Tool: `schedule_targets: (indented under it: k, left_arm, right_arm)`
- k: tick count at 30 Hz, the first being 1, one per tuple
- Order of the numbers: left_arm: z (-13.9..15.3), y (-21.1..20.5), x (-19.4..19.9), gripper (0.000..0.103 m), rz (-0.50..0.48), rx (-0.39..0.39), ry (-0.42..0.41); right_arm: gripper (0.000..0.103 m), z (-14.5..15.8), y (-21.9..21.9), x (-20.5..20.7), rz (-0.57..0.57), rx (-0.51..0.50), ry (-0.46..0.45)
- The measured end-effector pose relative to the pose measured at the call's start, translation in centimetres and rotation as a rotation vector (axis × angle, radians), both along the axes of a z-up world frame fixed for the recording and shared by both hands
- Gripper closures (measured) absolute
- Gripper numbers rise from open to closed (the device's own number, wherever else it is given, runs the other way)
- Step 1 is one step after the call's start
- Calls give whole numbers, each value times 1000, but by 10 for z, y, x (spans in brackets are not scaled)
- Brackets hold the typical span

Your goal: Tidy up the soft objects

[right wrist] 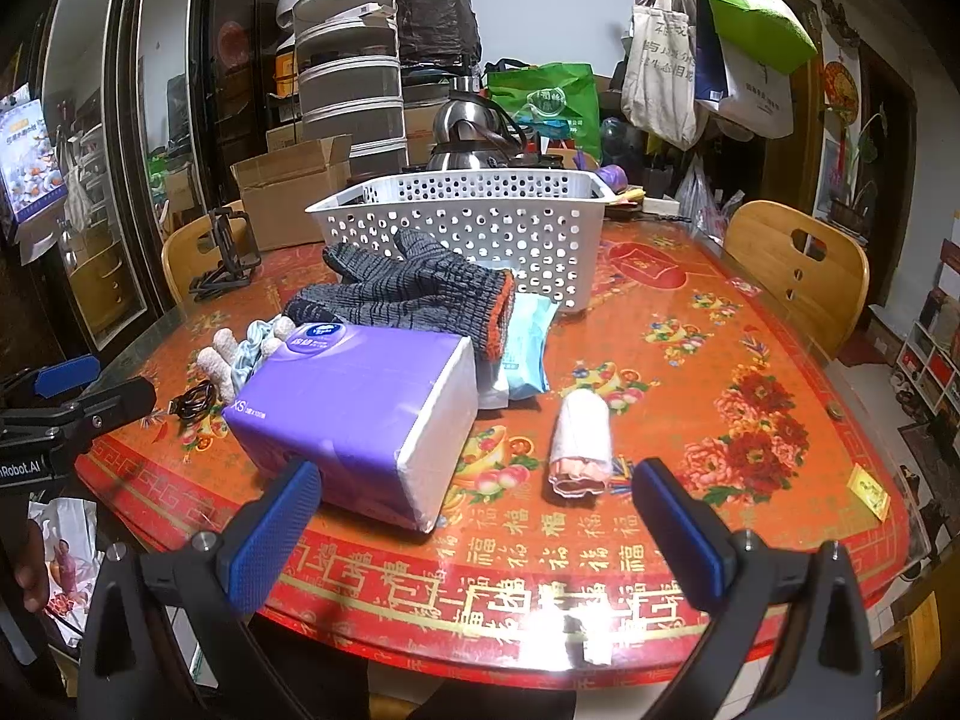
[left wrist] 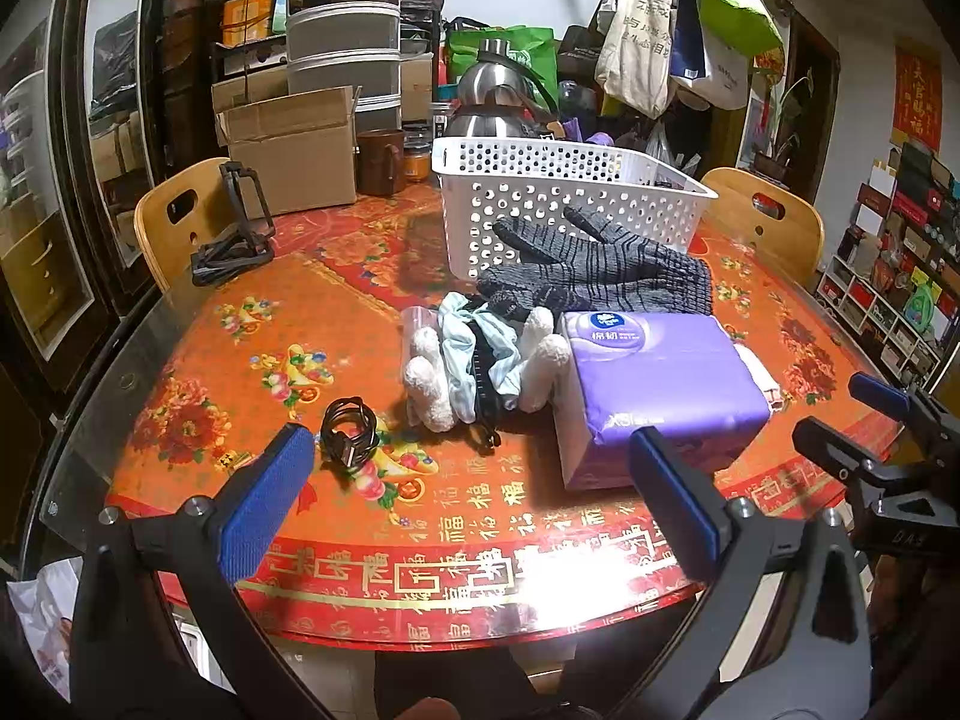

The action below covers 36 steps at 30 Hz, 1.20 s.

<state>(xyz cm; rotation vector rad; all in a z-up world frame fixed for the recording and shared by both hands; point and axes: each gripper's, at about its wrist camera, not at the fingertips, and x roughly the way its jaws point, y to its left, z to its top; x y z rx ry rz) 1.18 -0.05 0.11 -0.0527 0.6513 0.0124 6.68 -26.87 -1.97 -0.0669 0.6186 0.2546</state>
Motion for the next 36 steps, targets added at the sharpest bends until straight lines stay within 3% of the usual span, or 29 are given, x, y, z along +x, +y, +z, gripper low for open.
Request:
schedule_targets:
  k: [25, 29, 32, 36]
  left_arm:
    - [-3, 9, 1, 0, 25, -27, 6]
    - [-1, 19, 0, 0, 57, -12, -47]
    - [0, 38, 2, 0, 74, -53, -98]
    - [-23, 65, 28, 0, 104, -58, 23]
  right_arm:
    - [0, -2, -4, 4, -4, 15, 3]
    - [0, 3, -25, 10, -14, 84, -31]
    - [0, -1, -43, 17, -79, 75, -83]
    - [0, -21, -55, 37, -164, -10, -13]
